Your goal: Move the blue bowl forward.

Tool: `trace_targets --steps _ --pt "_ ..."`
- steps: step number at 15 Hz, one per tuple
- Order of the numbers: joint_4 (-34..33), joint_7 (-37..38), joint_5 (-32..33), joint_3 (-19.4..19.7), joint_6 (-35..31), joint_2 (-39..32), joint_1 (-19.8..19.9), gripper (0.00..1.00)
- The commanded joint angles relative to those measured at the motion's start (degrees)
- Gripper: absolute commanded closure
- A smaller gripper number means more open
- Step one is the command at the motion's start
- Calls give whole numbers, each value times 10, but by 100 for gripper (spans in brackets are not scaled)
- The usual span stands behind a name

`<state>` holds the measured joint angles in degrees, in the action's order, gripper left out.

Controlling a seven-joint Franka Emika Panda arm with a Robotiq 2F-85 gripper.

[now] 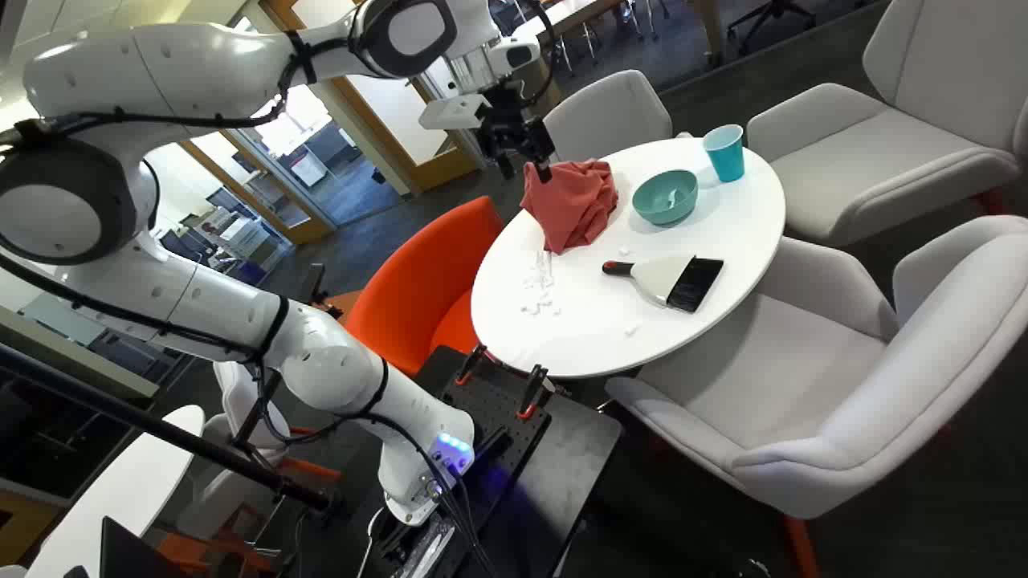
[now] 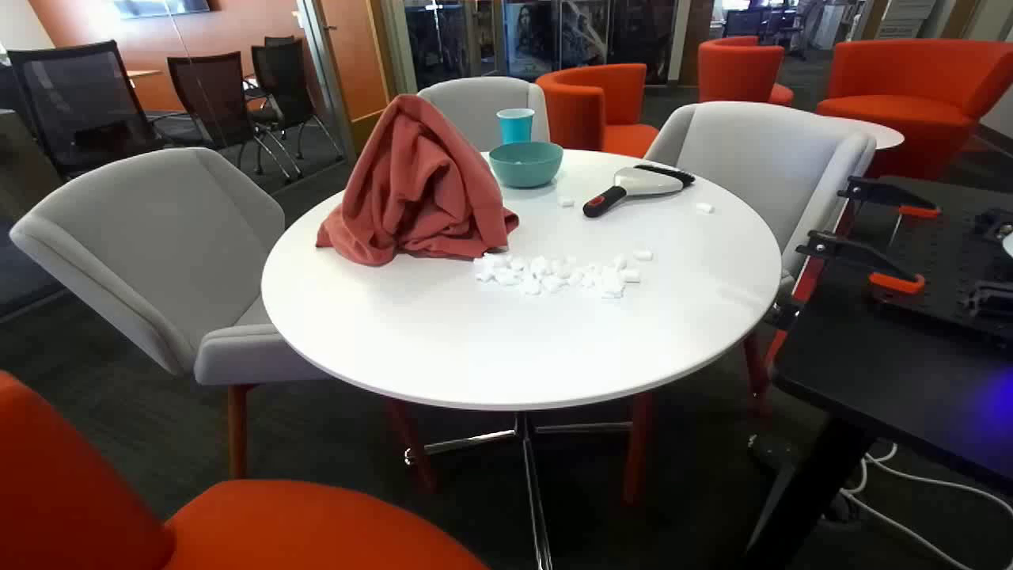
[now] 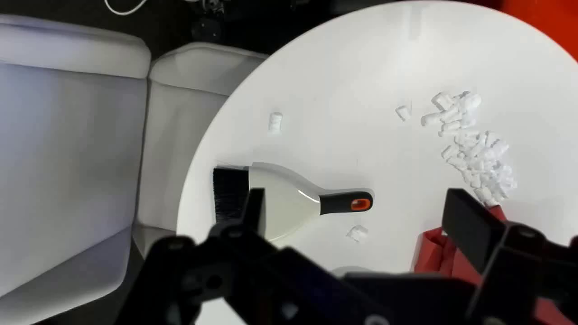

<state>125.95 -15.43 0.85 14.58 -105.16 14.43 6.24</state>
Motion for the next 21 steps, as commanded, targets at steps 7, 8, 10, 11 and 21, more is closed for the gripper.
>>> trace_targets --steps 7,8,10,11,21 --pt "-1 -2 -2 -9 1 -1 10 0" --pt "-1 -2 -2 -9 1 -1 10 0" --pt "0 5 -6 -9 -14 -8 9 0" --pt "0 10 -11 -10 -26 -15 9 0" --pt "24 107 -47 -37 -382 -218 12 0"
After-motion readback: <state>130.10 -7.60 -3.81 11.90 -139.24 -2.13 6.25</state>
